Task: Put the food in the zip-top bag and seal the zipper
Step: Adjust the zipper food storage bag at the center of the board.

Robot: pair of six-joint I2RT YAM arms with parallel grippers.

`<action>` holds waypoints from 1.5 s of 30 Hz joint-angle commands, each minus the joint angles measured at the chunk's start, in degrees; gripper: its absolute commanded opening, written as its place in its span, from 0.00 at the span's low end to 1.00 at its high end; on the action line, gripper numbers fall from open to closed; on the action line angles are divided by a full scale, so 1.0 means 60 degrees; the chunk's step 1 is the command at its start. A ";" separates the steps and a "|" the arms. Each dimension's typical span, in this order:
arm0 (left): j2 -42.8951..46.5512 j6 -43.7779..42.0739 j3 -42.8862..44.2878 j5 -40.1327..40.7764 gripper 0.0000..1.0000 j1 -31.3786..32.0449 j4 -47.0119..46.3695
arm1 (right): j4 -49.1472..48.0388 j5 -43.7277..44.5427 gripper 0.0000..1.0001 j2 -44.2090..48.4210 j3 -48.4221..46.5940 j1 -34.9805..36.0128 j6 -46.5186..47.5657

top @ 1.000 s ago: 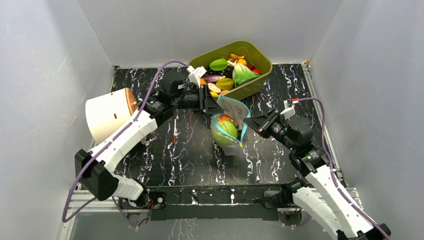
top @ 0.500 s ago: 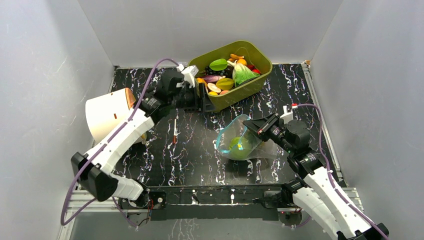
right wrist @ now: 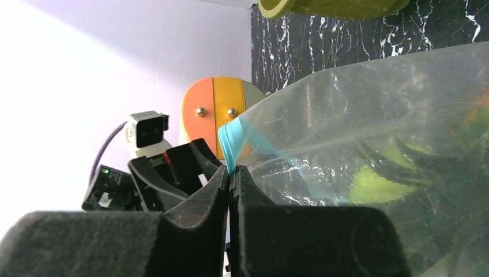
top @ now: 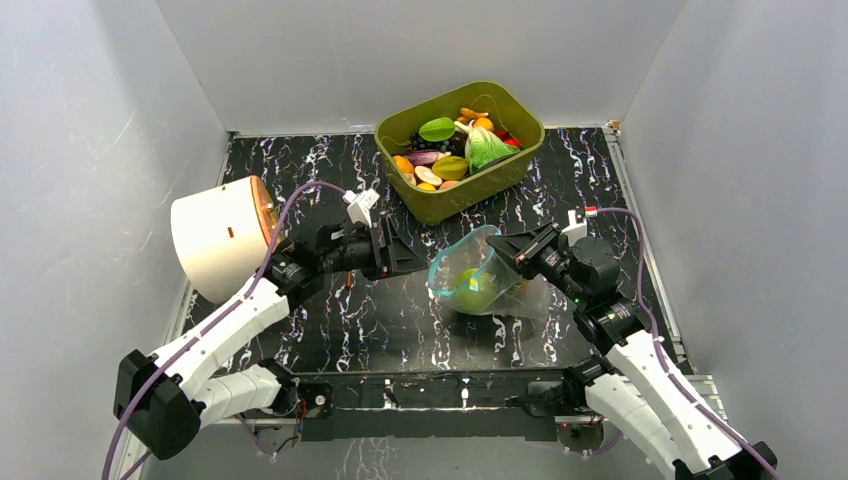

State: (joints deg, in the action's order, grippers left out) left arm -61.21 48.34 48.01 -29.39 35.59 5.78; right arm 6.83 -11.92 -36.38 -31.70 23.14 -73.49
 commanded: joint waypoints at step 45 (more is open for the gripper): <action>-0.1197 0.1530 -0.1372 0.0996 0.01 0.0894 -0.3797 | -0.1345 0.0153 0.00 -0.0051 -0.0028 -0.0004 -0.0438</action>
State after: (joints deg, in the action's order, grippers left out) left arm -69.14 63.75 32.38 -25.15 40.73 -21.56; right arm 3.99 -10.83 -38.94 -32.84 23.14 -76.64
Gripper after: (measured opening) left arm 0.111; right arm 0.010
